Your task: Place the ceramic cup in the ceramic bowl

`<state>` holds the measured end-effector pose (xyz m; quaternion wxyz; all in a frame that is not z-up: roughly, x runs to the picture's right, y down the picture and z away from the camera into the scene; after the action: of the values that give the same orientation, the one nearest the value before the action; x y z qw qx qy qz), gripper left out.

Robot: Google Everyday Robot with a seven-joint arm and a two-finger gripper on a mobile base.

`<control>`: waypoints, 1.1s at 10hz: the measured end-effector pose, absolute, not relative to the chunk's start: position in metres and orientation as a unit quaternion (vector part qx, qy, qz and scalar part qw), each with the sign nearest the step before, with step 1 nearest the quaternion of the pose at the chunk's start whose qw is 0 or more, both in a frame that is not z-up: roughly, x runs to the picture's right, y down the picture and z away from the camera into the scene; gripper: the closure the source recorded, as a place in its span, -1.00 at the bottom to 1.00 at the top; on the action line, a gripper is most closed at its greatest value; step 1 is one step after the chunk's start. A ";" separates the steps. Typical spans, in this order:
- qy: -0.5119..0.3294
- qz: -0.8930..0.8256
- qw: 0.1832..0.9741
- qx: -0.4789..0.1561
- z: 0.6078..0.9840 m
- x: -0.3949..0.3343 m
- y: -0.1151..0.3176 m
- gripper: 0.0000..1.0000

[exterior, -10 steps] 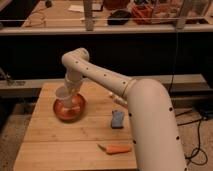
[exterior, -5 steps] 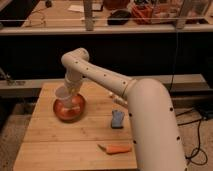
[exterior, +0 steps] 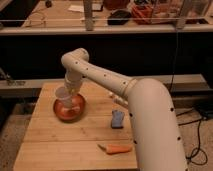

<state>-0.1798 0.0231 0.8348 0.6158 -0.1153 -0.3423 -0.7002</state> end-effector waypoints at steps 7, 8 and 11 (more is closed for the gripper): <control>-0.357 -0.696 0.610 -0.128 0.844 -0.175 0.028 -0.45; -0.360 -0.695 0.608 -0.131 0.846 -0.176 0.029 -0.57; -0.382 -0.694 0.599 -0.118 0.849 -0.175 0.031 -0.60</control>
<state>-0.1748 0.0306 0.8494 0.5987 -0.1184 -0.3819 -0.6941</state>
